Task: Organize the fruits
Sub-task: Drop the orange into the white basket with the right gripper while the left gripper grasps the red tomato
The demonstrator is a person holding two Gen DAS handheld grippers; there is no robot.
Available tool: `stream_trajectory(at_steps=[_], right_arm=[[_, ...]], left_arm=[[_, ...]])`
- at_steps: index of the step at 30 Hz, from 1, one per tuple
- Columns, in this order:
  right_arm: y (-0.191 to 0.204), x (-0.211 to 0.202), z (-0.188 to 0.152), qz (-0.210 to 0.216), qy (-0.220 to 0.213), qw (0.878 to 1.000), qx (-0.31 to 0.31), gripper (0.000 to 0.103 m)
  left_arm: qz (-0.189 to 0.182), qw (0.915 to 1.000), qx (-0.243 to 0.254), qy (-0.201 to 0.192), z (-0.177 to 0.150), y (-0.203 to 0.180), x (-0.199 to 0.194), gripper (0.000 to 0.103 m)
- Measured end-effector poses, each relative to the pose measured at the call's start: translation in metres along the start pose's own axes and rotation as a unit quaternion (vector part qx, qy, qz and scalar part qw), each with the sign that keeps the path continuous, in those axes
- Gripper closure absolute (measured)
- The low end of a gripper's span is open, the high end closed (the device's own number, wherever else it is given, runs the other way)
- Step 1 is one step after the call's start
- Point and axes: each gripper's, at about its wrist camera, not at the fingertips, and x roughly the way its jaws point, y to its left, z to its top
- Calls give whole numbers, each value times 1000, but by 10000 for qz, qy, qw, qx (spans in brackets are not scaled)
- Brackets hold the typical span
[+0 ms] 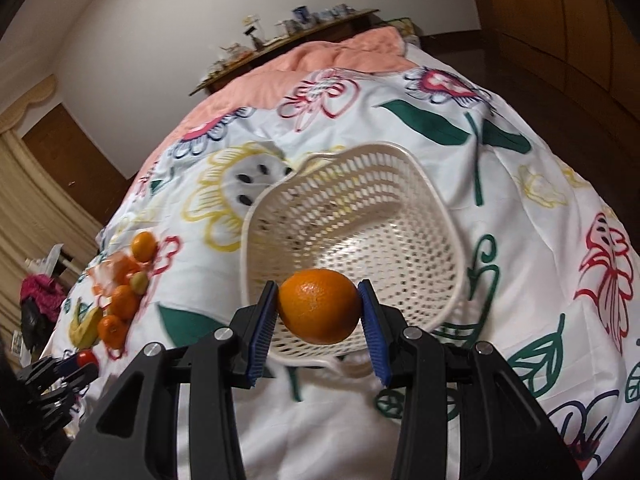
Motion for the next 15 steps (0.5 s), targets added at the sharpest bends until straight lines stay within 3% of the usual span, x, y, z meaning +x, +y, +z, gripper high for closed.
stream_trajectory(at_steps=[10, 15], right_arm=[[-11, -4, -2, -186, -216, 9995, 100, 52], [-20, -12, -5, -196, -354, 9988, 266, 46]], left_arm=[[-138, 9997, 191, -89, 18, -21, -4, 73], [-397, 9985, 344, -180, 37, -41, -2, 73]])
